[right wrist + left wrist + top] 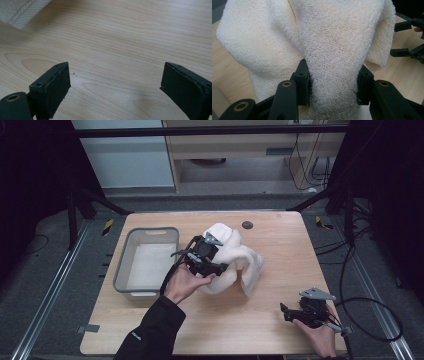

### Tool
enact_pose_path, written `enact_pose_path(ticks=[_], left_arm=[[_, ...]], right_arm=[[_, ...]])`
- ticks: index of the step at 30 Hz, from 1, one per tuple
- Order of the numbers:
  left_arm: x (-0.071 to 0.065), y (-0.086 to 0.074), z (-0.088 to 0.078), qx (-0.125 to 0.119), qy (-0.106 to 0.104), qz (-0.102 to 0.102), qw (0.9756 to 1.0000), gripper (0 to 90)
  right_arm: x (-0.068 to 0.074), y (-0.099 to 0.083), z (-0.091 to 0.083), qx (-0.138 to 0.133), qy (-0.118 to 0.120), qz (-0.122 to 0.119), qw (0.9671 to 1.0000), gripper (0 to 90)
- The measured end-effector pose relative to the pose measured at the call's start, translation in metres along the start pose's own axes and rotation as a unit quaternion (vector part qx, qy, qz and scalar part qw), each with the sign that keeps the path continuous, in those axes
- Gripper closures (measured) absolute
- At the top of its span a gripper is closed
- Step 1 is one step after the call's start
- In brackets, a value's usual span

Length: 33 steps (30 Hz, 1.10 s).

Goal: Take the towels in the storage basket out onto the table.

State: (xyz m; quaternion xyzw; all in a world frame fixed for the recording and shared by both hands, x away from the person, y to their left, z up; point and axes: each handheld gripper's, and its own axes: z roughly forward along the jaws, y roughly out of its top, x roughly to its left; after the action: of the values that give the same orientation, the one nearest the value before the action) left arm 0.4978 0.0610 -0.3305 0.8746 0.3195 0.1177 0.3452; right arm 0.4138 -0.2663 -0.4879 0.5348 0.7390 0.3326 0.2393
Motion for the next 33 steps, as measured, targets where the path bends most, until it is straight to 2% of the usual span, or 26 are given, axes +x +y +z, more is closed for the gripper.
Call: enact_pose_path(ticks=[7,15,20,33], left_arm=[[0.002,-0.007,0.018,0.010,-0.003,-0.006,0.9999,55.1],[0.006,-0.015,0.034,0.006,-0.009,-0.019,0.9997,54.0],[0.006,-0.018,0.047,0.015,-0.015,-0.024,0.9995,52.5],[0.005,-0.028,0.069,0.021,-0.002,-0.024,0.9995,48.5]], right_arm=[[0.000,0.000,0.000,0.001,-0.001,-0.001,1.0000,8.6],[-0.001,0.000,0.001,0.003,-0.002,-0.005,1.0000,8.5],[0.000,0.000,0.001,0.005,-0.002,-0.003,1.0000,8.5],[0.000,0.000,0.002,0.005,-0.002,-0.005,1.0000,8.5]])
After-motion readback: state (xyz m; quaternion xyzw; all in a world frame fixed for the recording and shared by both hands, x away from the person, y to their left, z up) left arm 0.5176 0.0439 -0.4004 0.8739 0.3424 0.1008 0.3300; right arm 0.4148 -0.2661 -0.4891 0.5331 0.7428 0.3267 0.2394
